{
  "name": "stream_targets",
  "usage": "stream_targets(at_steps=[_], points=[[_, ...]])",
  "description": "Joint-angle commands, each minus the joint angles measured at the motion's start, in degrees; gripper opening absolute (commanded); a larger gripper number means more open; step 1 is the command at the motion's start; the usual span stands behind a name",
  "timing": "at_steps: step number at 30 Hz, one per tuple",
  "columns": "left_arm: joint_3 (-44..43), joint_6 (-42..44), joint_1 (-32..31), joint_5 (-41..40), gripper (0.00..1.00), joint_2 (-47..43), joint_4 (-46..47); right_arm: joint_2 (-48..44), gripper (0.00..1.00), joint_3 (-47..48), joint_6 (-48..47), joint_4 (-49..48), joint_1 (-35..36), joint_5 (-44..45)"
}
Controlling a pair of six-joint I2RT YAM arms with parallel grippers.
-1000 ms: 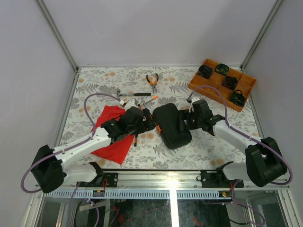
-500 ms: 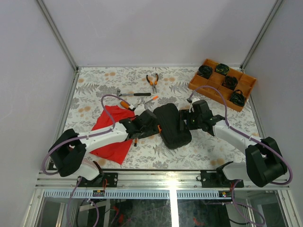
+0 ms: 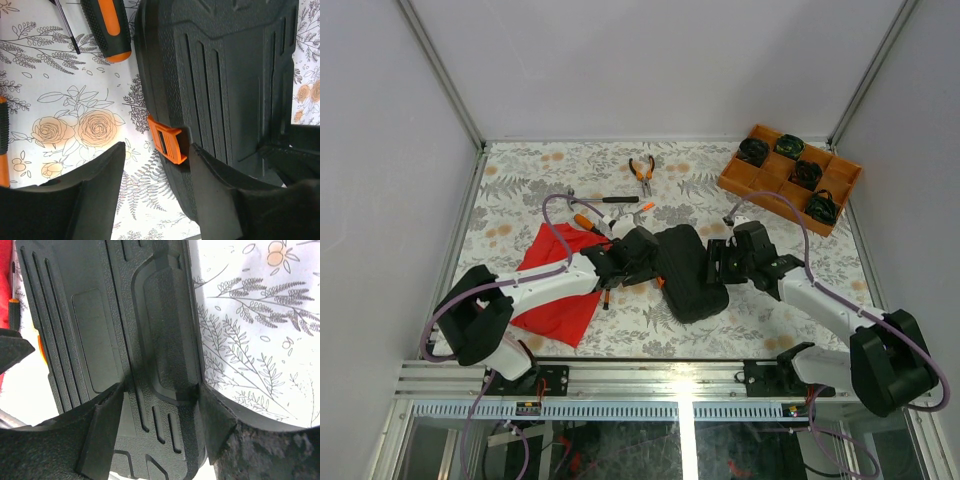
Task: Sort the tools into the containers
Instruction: Open the storage box at the center of the board.
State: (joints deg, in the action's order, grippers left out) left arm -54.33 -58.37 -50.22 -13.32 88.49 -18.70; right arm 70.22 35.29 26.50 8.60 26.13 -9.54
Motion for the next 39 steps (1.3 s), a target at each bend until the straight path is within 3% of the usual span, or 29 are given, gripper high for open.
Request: stream_targets(at_steps=[1, 23, 39], points=[[0.04, -0.1, -0.41, -2.61, 0.5, -0.49, 1.95, -2.78, 0.65, -3.48, 3.1, 7.09, -0.04, -0.83], [2.18, -0.42, -0.43, 0.33, 0.35, 0.87, 3.58, -2.85, 0.65, -5.56, 4.7, 4.7, -0.08, -1.01], [2.57, 0.09, -0.5, 1.54, 0.34, 2.32, 4.39, -2.17, 0.66, -6.26, 4.69, 4.24, -0.01, -0.4]])
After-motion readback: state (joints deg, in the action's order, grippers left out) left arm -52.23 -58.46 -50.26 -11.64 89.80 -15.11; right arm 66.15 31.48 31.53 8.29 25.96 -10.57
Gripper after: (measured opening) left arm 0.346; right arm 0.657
